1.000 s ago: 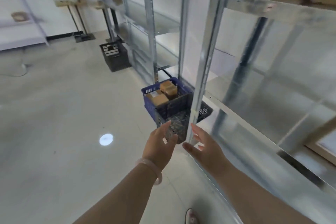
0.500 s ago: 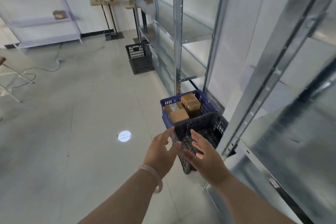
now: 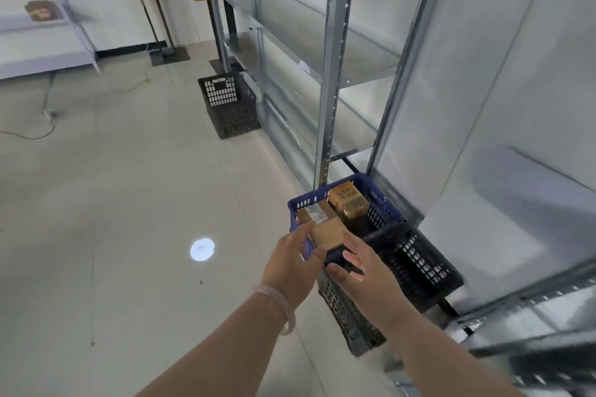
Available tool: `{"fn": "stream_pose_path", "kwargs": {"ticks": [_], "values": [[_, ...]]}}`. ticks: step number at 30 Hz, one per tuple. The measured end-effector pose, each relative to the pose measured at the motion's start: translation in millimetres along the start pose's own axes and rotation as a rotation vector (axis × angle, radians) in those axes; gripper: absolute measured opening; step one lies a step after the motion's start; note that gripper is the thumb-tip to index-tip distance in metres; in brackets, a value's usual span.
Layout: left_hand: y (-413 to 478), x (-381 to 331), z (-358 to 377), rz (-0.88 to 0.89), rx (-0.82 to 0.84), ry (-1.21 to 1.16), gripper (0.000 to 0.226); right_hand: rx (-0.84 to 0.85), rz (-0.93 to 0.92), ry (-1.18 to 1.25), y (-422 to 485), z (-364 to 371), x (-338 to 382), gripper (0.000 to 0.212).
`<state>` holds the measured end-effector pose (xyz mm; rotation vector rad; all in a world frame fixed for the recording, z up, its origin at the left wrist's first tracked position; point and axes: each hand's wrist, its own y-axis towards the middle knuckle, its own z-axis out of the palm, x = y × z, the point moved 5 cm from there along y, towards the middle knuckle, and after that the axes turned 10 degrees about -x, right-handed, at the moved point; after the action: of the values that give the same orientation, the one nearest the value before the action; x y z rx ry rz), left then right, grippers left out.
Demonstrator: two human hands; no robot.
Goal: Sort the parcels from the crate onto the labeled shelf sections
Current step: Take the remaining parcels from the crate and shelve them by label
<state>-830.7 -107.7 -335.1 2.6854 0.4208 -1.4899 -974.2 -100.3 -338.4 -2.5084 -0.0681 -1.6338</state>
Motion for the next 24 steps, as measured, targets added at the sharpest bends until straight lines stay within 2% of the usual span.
{"fn": "stream_pose_path", "kwargs": {"ticks": [4,10,16,20,22,24], "values": [[70,3,-1,0.021,0.087,-0.006,0.047,-0.063,0.066,0.031,51,18,8,0.061],[148,4,43,0.066,0.264,0.011,0.047,-0.170,0.218,0.080,121,10,-25,0.049],[240,-3,88,0.014,0.328,0.043,0.040,-0.213,0.258,0.136,202,-18,-38,0.035],[291,-28,114,-0.027,0.402,-0.006,0.038,-0.254,0.311,0.126,248,-43,-55,0.044],[316,-34,128,0.006,0.415,0.021,0.043,-0.290,0.334,0.116,272,-55,-64,0.066],[338,-34,144,0.035,0.465,0.063,0.043,-0.336,0.370,0.113,294,-64,-72,0.077]]}}
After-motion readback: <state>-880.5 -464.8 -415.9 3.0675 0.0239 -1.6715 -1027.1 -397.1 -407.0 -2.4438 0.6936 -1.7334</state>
